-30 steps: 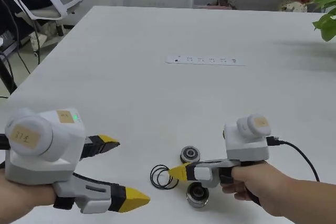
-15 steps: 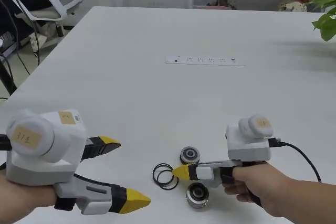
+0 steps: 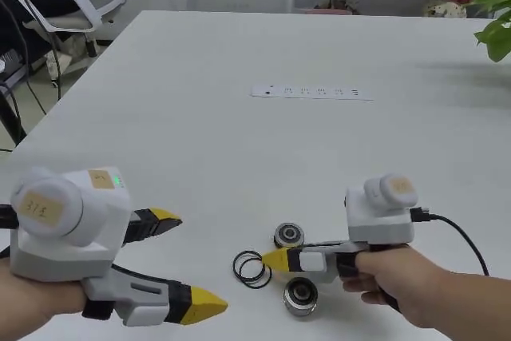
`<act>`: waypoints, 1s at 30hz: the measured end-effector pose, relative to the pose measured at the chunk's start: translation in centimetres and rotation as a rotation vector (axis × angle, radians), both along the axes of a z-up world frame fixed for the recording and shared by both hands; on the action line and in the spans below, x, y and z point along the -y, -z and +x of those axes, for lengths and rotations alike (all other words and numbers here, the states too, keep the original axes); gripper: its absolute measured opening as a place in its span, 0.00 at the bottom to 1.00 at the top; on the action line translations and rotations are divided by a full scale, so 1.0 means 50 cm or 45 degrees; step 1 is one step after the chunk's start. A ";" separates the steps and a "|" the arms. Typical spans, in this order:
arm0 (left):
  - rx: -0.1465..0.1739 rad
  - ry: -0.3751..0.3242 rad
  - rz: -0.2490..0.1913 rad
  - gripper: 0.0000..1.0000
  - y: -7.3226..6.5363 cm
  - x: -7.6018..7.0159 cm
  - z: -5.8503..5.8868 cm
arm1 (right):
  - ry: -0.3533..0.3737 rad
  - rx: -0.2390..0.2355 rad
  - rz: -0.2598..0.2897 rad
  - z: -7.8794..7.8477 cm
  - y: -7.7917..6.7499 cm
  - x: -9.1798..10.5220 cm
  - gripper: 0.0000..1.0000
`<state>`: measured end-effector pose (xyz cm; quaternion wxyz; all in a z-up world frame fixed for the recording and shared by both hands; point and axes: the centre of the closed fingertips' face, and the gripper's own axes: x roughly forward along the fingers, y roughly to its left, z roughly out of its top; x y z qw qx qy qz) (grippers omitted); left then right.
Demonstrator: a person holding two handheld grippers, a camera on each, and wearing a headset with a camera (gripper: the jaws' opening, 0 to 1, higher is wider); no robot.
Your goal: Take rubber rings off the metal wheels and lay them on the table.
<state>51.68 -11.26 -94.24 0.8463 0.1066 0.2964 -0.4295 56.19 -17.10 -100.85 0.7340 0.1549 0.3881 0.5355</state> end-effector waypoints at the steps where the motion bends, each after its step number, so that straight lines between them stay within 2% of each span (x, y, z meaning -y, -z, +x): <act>1: 0.000 -0.001 0.000 0.79 0.000 0.000 0.001 | 0.000 0.002 0.003 -0.001 -0.003 0.000 0.04; 16: 0.004 0.004 -0.002 0.79 -0.002 0.005 0.012 | 0.016 0.074 0.041 0.016 -0.044 0.013 0.07; 30: 0.020 0.006 -0.012 0.78 -0.012 0.017 0.034 | 0.034 0.151 0.037 0.035 -0.072 0.041 0.12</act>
